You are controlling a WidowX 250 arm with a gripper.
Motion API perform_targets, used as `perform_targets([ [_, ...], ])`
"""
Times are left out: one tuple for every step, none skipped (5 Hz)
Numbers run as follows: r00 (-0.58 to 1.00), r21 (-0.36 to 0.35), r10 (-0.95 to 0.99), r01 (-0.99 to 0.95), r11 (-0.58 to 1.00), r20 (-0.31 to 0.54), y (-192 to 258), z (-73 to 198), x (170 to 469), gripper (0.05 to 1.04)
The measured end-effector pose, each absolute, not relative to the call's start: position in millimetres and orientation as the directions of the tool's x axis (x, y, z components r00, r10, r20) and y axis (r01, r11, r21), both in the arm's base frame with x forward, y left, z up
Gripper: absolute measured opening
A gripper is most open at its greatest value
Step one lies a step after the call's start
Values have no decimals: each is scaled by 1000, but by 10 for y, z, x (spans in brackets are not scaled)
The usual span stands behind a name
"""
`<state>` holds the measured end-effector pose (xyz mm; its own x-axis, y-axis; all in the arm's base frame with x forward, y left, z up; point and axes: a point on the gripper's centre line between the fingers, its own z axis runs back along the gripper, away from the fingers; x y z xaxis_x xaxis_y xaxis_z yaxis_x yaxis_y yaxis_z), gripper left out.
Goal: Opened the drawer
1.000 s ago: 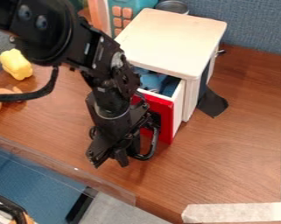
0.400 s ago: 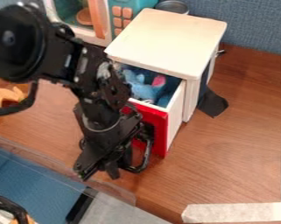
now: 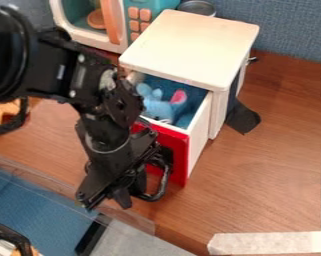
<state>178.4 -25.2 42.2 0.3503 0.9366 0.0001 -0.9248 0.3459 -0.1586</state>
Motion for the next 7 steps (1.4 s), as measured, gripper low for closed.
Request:
perform_targets([
  [347, -157, 938, -927, 341, -8, -258, 429, 1737, 243],
  [348, -158, 937, -926, 342, -10, -261, 435, 1682, 243],
  [353, -151, 936, -925, 347, -7, -250, 461, 1638, 243],
  [347, -145, 938, -929, 342, -9, -247, 462, 1618, 243],
  [351, -123, 936, -929, 348, -6, -240, 481, 1570, 294],
  [446, -87, 895, -891, 446, 18, -305, 539, 1511, 586],
  [476, -96, 878, -873, 479, 56, -294, 679, 1538, 891],
])
